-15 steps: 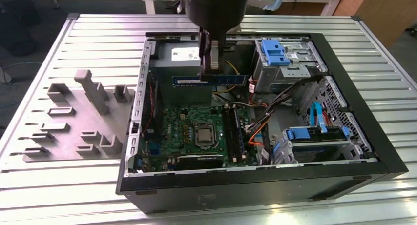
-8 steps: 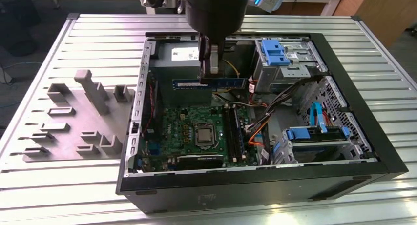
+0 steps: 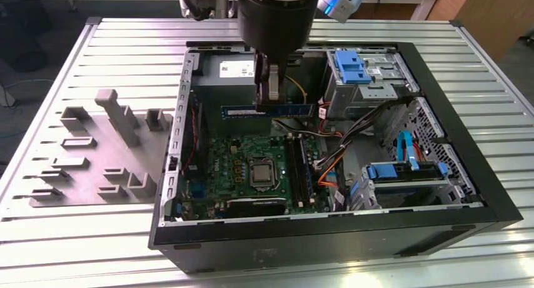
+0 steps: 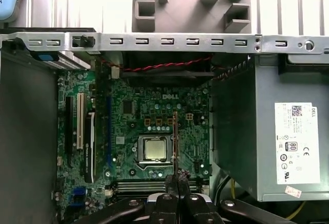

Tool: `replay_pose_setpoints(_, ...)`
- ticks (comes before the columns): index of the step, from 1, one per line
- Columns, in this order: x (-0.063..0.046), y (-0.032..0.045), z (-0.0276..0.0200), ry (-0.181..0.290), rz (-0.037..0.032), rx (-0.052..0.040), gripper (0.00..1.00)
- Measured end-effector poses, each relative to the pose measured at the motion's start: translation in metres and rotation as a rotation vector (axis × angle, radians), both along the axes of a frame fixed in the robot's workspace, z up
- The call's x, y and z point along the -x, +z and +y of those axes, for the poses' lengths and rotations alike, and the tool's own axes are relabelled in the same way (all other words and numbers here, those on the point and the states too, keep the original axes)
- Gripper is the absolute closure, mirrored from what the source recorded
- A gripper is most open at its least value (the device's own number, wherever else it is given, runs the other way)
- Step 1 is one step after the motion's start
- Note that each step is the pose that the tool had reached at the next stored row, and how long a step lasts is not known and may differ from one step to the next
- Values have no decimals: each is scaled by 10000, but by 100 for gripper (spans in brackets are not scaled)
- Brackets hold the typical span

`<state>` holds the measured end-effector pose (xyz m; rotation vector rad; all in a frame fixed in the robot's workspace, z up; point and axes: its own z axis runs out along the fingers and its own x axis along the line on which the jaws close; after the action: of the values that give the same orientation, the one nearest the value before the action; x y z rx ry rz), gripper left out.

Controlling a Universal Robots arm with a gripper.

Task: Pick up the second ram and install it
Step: 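Pick up the second ram and move it above second insertion slot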

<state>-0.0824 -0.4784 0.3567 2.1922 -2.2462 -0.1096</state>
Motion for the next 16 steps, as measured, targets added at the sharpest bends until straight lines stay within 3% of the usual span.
replay_pose_setpoints(16, 30, -183, 0, 0, 0, 0, 89)
